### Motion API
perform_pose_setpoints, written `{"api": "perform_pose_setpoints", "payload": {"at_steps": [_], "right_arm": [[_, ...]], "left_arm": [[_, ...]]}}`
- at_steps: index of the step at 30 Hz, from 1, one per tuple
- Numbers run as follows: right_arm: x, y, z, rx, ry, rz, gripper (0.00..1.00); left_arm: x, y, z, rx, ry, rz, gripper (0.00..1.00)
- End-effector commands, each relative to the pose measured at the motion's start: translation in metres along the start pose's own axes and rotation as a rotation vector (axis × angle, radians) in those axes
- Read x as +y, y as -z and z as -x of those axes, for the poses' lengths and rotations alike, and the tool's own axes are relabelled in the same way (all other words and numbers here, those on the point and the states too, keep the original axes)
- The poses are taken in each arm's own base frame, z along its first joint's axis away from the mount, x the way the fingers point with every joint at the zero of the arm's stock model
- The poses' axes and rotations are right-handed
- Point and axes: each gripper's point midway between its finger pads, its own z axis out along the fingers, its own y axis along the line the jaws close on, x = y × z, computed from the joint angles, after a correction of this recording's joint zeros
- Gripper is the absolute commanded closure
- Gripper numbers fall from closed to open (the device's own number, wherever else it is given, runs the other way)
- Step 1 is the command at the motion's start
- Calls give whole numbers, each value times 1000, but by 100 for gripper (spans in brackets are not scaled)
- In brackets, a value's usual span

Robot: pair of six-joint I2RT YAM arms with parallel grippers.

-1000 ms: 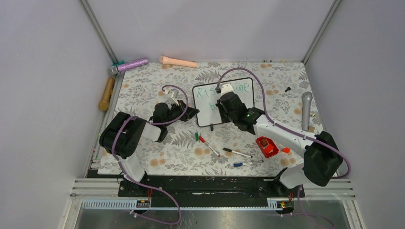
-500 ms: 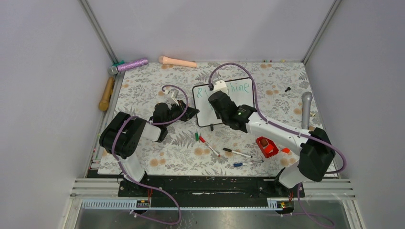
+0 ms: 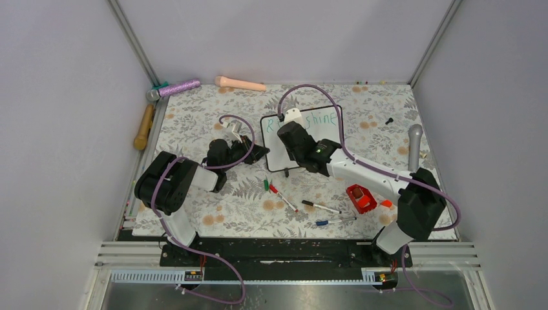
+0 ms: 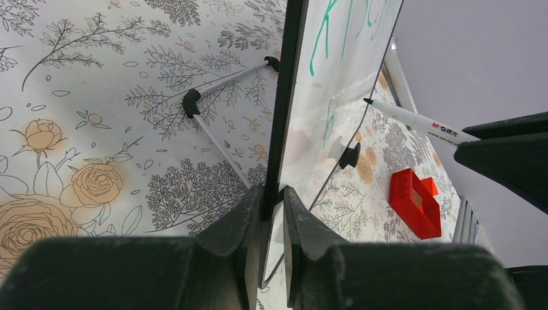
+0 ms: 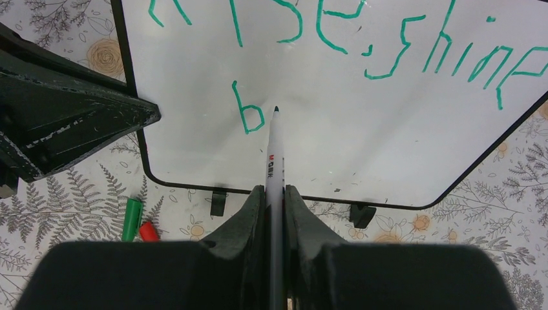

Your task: Write a sentence on the whiteboard

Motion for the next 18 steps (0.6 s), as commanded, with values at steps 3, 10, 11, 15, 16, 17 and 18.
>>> {"api": "perform_pose_setpoints", "payload": {"at_steps": [3, 10, 11, 15, 16, 17, 18], "right_arm": [[4, 1, 9, -18, -19, 4, 100], [6, -4, 10, -20, -12, -7, 100], [6, -5, 9, -17, -9, -9, 100], [7, -8, 8, -13, -5, -13, 100], [6, -9, 8, -13, -4, -18, 100], [6, -10, 8, -12, -2, -20, 100], [5, -10, 7, -11, 1, -26, 100]], "left_arm": [[-3, -5, 17, -51, -33, -12, 100], [-3, -5, 17, -49, -33, -13, 100], [-4, -5, 17, -50, -33, -13, 100], [-3, -5, 17, -49, -32, -12, 100], [-4, -5, 17, -49, -32, -13, 100], [-3, -5, 17, -50, -32, -12, 100], [-3, -5, 17, -50, -33, -12, 100]]}}
